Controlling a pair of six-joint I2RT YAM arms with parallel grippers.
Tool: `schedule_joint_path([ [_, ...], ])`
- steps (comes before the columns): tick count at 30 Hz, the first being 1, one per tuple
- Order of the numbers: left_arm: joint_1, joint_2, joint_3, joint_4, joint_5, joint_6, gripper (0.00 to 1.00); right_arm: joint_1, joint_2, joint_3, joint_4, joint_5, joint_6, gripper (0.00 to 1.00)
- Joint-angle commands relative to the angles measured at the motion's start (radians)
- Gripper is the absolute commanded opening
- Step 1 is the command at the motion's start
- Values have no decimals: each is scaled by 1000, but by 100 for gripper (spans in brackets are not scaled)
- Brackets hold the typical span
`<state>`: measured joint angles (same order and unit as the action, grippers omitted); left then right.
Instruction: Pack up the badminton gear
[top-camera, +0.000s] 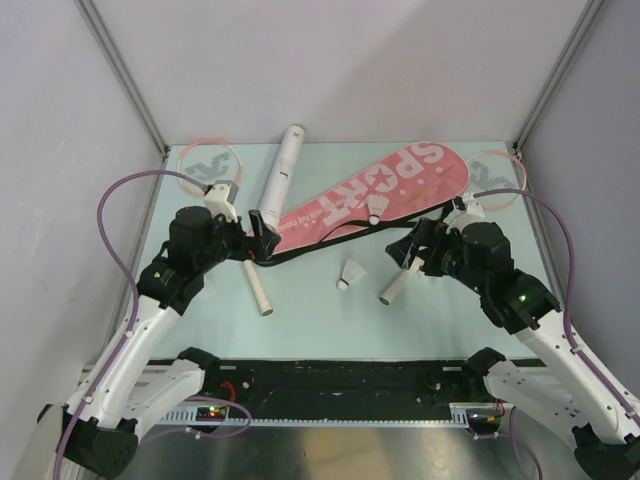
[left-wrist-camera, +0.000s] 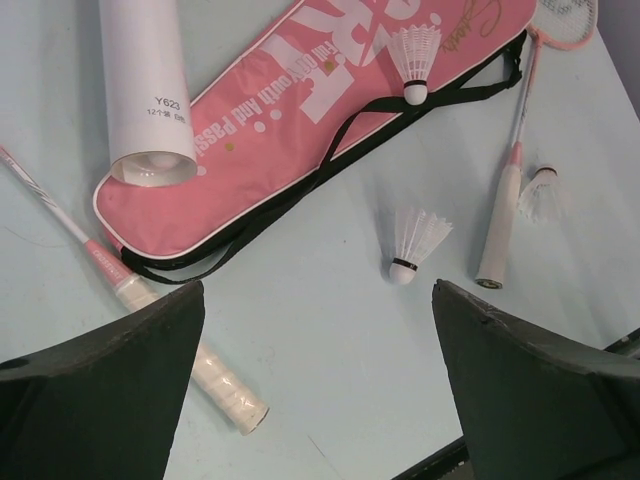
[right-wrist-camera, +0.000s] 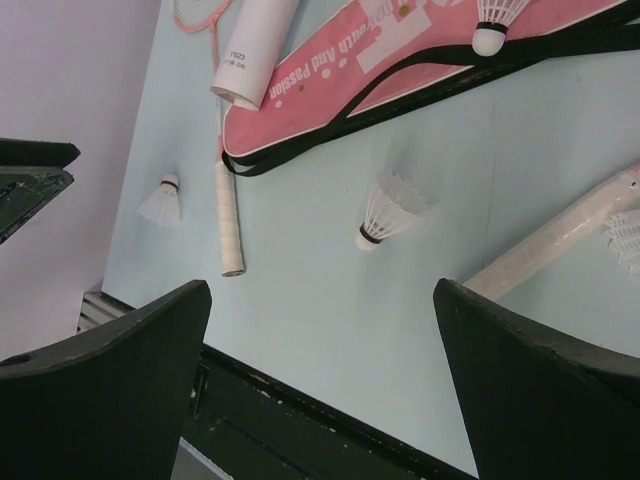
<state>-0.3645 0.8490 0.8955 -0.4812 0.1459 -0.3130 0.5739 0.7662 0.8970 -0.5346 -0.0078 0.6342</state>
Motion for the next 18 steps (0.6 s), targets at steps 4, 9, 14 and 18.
schedule_joint_path([
  [4, -6, 38, 21, 26, -116, 8, 98, 11, -27, -6, -23, 6, -24, 100],
  [9, -5, 156, 122, 10, -231, 50, 98, 26, -73, -39, -12, 8, -63, 100],
  [14, 23, 446, 361, -82, -367, 84, 98, 41, -153, -86, 66, -84, -109, 100],
  [18, 67, 698, 580, -119, -303, 105, 98, 46, -196, -114, 90, -110, -97, 98],
])
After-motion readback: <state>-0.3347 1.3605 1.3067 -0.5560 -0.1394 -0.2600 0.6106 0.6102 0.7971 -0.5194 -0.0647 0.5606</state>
